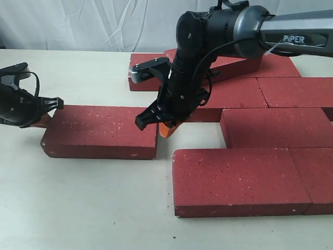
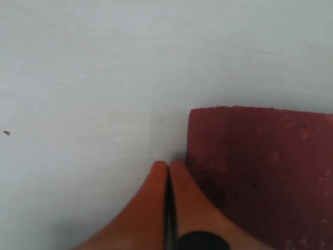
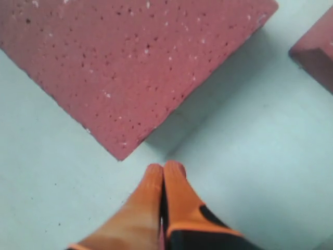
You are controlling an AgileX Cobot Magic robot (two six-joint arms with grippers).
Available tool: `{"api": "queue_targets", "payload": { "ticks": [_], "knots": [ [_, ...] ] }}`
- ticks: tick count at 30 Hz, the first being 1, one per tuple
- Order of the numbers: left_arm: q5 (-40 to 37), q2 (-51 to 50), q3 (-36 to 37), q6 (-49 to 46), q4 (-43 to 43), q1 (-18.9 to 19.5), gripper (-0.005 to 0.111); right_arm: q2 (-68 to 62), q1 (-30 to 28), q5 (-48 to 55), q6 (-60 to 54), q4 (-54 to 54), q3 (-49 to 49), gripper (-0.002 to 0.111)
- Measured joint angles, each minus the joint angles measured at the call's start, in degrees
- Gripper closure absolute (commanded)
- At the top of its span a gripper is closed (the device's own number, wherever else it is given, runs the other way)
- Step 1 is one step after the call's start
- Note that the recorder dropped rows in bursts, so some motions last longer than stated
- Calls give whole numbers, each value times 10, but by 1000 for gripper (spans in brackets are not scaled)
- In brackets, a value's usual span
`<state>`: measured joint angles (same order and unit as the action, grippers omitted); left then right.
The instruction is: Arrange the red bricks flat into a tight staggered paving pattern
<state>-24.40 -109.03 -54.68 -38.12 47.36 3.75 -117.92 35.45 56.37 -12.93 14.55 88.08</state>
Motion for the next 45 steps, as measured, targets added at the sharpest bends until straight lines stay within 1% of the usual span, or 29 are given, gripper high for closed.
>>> {"api": "queue_targets", "payload": {
  "ticks": [3, 7, 17, 20, 22, 25, 28, 35, 39, 42, 45],
  "knots": [
    [-15, -3, 0, -28, 23, 0, 107, 22, 0, -25, -3, -2, -36, 109],
    [-34, -3, -1, -39, 35, 0, 107, 46, 0, -60, -4, -13, -71, 109],
    [-58, -3, -1, -47, 43, -1, 107, 65, 0, -100, -2, -35, -82, 109],
    [-58, -3, -1, -70, 54, -16, 107, 65, 0, -146, 1, -35, -82, 109],
    [-57, -3, -1, -81, 55, -26, 107, 65, 0, -203, 9, -30, -82, 109],
    [-47, -3, -1, -86, 54, -28, 107, 56, 0, -260, 35, -26, -63, 109],
    [-43, -3, -1, -87, 54, -31, 107, 19, -7, -241, 49, -25, 2, 109],
    [-39, -3, -1, -88, 54, -32, 107, -110, -12, -116, 54, -64, 179, 109],
    [-39, -3, -1, -88, 53, -32, 107, -151, -12, -80, 63, -109, 222, 109],
    [-39, -3, -1, -88, 53, -32, 107, -165, -13, -66, 71, -140, 230, 109],
    [-38, -3, -1, -88, 53, -32, 107, -167, -15, -52, 75, -145, 231, 109]
  ]
}}
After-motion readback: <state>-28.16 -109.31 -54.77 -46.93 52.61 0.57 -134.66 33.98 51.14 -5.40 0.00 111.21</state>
